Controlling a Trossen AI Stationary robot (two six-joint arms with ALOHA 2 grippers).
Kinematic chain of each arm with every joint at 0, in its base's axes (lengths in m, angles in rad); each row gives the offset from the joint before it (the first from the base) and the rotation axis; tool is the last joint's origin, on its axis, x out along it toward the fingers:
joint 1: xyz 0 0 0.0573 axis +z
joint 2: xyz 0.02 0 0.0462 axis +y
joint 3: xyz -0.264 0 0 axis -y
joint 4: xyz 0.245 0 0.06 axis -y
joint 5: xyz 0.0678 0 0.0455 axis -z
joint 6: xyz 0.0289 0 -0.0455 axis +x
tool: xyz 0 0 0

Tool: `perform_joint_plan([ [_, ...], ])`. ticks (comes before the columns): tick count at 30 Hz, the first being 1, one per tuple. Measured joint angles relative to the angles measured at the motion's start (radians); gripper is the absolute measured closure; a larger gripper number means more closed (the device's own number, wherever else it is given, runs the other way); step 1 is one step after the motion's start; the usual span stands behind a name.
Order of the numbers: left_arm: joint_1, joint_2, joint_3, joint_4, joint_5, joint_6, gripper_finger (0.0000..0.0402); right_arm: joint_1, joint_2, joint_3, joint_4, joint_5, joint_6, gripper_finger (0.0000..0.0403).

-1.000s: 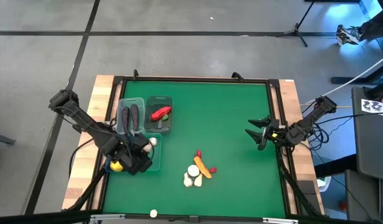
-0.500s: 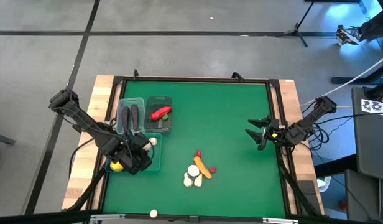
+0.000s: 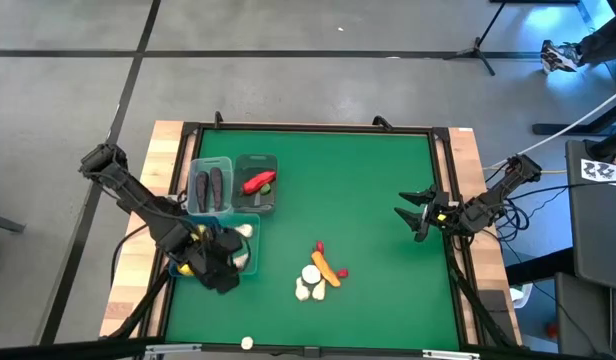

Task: Sort produce into baskets
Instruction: Put the white garlic into the green bin

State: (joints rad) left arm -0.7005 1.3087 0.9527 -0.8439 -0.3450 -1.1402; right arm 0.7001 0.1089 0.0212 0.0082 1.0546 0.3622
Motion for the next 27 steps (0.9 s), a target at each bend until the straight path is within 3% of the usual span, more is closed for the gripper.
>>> perform_joint_plan([
  [3,-0.048,0.0,0.0,0.164,0.003,0.012,0.0133,0.0,0.0,0.0,0.0,0.0,0.0,0.0123],
  [8,-0.139,0.041,0.0,0.315,-0.069,-0.107,0.0133,0.0,0.0,0.0,0.0,0.0,0.0,0.0123],
  [18,-0.252,0.33,0.025,0.573,-0.155,-0.172,0.0133,0.0,0.0,0.0,0.0,0.0,0.003,0.0123],
  [27,-0.307,0.518,0.155,0.592,-0.158,-0.121,0.0133,0.0,0.0,0.0,0.0,0.0,0.043,0.0123],
])
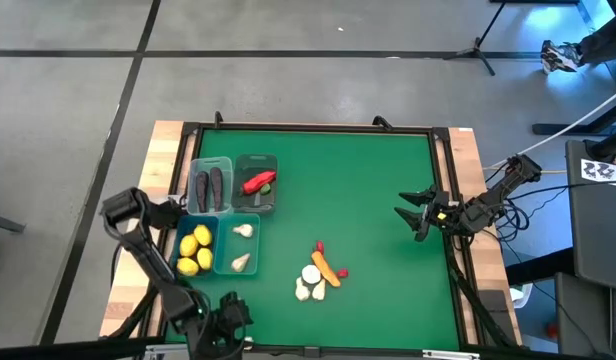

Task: Sort produce into baskets
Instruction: Put the white garlic into the green bin

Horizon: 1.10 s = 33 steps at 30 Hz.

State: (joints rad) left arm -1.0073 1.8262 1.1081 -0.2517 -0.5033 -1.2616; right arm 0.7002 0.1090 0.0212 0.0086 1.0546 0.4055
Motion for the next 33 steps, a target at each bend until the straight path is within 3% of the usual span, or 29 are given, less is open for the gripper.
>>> perform_joint_plan([
  [11,-0.089,0.019,0.019,-0.057,-0.125,-0.115,0.0133,0.0,0.0,0.0,0.0,0.009,0.014,0.0123],
  [33,-0.101,0.105,0.019,0.029,-0.14,-0.102,0.0133,0.0,0.0,0.0,0.0,0.011,0.039,0.0123],
])
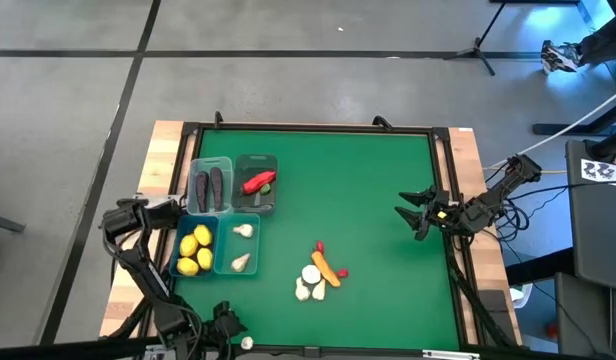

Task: Sort produce into baskets
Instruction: Put the white garlic into the green bin

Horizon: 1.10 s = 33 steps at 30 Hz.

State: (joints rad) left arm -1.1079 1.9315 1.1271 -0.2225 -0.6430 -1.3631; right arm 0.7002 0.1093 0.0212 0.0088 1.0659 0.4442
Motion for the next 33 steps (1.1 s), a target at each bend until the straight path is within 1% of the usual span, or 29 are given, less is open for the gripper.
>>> perform_joint_plan([
  [4,0.0,0.033,0.001,0.009,0.0,0.004,0.0133,0.0,0.0,0.0,0.0,0.0,0.0,0.0123],
  [8,0.0,0.071,0.001,0.052,0.014,0.005,0.0133,0.0,0.0,0.0,0.0,0.0,0.0,0.0123],
  [14,-0.002,0.083,0.005,0.039,0.013,0.011,0.0133,0.0,0.0,0.0,0.0,0.001,0.001,0.0123],
  [18,-0.002,0.084,0.005,0.029,0.019,0.045,0.0136,0.0,0.0,0.0,0.0,0.001,0.003,0.0123],
  [22,0.0,0.084,0.005,0.022,0.021,0.052,0.0157,0.0,0.0,0.0,0.0,0.001,0.004,0.0123],
  [33,0.012,0.084,0.003,-0.024,0.03,0.034,0.0232,0.0,0.0,0.0,0.0,0.001,0.004,0.0123],
])
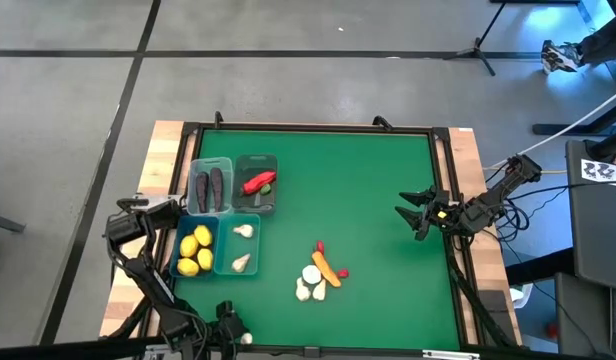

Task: Sort produce into baskets
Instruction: Put the white garlic into the green bin

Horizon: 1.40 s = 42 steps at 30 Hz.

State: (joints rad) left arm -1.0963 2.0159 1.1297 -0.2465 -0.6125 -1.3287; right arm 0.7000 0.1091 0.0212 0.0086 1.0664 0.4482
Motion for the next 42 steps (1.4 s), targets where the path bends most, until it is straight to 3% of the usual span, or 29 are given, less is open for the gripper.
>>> perform_joint_plan([
  [12,0.028,-0.053,-0.007,-0.053,-0.012,0.024,0.0258,0.0,0.0,0.0,0.0,0.0,0.0,0.0123],
  [19,0.079,-0.167,-0.006,-0.211,-0.049,0.0,0.0258,0.0,0.0,0.0,-0.002,0.0,0.0,0.0123],
  [29,0.179,-0.394,-0.005,-0.478,-0.272,0.001,0.0259,0.0,0.0,0.0,-0.002,0.0,-0.007,0.0123],
  [36,0.273,-0.486,-0.003,-0.706,-0.278,-0.033,0.0259,0.0,0.0,0.0,-0.003,0.0,-0.007,0.0123],
  [42,0.361,-0.488,-0.027,-0.851,-0.277,-0.185,0.0259,0.0,0.0,0.0,-0.003,0.0,-0.007,0.0123],
])
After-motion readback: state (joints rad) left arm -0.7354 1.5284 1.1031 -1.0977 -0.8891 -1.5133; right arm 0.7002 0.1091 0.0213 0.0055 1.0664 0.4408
